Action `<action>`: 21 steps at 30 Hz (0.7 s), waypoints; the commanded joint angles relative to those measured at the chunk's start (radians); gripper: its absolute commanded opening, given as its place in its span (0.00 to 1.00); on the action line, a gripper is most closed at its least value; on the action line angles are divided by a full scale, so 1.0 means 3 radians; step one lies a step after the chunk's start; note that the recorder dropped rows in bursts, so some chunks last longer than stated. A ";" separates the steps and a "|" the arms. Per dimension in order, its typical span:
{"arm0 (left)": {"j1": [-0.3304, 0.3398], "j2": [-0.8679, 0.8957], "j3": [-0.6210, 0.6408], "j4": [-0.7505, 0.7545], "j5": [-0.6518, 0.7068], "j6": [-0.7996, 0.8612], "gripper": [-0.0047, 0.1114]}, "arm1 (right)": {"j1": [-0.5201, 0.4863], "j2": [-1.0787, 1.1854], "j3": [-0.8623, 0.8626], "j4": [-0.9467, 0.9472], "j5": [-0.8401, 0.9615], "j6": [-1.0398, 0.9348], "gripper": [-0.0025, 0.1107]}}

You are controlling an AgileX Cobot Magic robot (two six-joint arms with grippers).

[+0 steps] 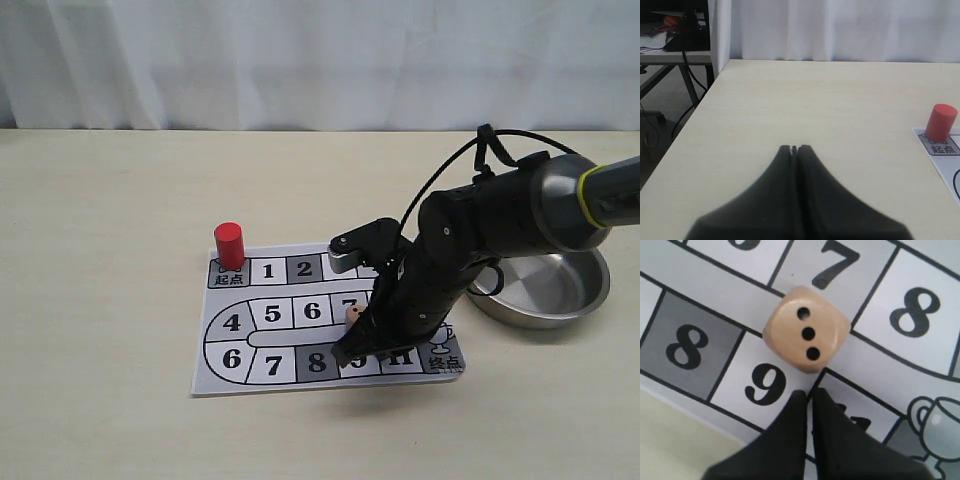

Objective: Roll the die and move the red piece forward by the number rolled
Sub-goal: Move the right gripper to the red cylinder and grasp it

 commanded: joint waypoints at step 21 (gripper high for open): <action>-0.0027 -0.0002 -0.0020 -0.0007 -0.0035 0.0001 0.04 | 0.0322 0.0436 -0.1665 0.0715 0.0045 -0.0503 0.68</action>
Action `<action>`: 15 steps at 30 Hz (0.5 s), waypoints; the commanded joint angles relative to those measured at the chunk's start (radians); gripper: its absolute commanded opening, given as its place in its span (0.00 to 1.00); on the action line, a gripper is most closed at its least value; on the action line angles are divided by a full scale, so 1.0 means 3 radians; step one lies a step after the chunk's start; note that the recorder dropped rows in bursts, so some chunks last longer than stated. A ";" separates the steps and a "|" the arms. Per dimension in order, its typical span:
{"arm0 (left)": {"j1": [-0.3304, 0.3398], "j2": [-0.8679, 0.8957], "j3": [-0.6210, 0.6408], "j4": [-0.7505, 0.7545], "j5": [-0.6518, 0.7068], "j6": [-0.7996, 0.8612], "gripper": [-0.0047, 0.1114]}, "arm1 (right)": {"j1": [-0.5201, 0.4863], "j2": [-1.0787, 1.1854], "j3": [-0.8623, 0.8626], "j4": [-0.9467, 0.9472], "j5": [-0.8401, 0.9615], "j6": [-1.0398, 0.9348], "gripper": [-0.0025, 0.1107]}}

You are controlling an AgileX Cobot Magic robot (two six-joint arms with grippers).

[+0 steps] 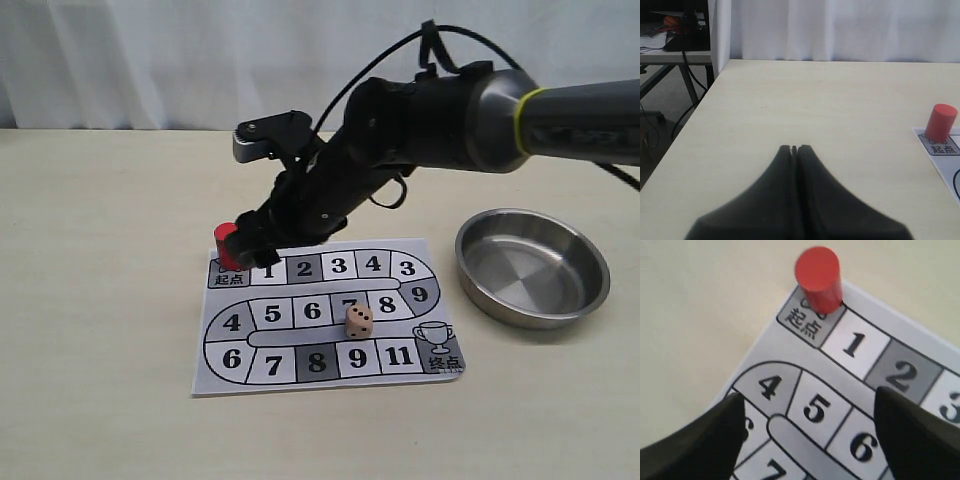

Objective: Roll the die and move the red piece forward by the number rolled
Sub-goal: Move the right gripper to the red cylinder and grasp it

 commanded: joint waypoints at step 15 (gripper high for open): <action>-0.0027 -0.0002 -0.0020 -0.0007 -0.0035 0.0001 0.04 | 0.0232 0.0857 -0.0605 0.0009 -0.1398 -0.0120 0.68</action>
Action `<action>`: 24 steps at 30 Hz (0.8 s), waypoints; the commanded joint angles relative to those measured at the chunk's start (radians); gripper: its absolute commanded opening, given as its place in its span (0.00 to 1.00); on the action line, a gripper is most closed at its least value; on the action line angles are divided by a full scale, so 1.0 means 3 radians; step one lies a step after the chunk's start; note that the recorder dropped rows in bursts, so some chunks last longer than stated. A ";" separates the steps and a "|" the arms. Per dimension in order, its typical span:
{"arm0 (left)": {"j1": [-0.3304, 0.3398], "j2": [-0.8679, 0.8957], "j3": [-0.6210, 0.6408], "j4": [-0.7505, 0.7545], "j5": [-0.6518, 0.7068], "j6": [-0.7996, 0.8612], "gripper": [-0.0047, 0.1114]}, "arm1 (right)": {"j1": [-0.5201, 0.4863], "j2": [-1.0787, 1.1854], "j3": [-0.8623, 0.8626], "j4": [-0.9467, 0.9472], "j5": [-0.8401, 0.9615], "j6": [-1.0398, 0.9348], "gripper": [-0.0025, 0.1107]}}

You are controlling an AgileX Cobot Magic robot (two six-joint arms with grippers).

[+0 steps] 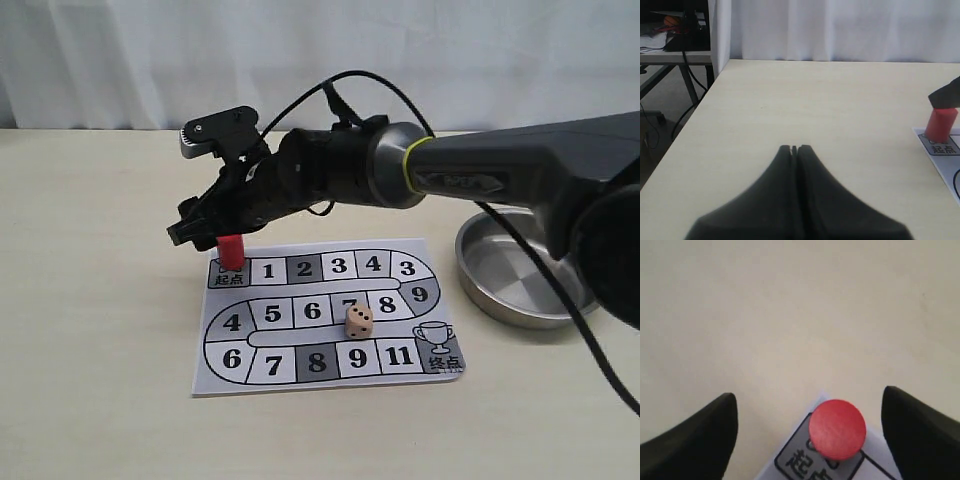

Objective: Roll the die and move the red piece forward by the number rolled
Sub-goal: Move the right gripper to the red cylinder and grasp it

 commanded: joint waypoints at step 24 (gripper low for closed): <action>-0.0027 -0.0002 -0.0020 -0.0007 -0.0035 0.0001 0.04 | -0.0001 0.0316 -0.0010 -0.0027 -0.0246 -0.0365 0.13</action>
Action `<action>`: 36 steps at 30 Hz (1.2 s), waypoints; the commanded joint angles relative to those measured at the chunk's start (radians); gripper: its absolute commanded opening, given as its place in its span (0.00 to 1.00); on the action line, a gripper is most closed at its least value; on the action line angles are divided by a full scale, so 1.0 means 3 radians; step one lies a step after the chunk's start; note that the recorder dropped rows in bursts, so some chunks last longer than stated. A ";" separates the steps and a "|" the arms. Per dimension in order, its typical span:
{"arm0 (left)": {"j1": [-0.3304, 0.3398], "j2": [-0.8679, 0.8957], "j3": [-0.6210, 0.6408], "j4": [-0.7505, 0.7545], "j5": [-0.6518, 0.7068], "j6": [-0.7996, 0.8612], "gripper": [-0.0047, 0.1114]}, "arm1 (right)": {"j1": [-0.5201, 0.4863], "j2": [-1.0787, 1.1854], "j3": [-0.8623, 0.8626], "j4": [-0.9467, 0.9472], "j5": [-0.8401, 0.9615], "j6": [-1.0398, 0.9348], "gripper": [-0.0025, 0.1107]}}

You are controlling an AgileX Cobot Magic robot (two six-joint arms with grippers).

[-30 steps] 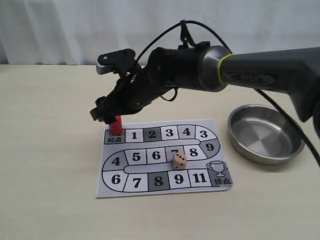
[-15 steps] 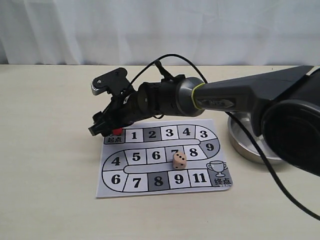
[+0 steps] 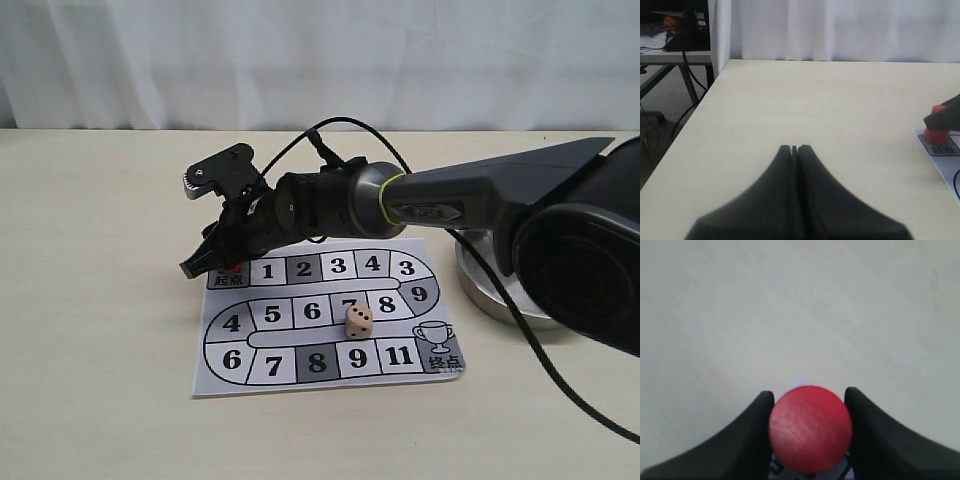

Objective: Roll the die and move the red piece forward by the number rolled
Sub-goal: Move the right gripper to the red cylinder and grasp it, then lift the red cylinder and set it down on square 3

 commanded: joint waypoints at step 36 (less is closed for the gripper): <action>-0.0027 -0.0002 -0.0020 -0.0007 -0.0035 0.0001 0.04 | -0.0556 -0.0463 0.0030 -0.0287 0.1079 0.0430 0.06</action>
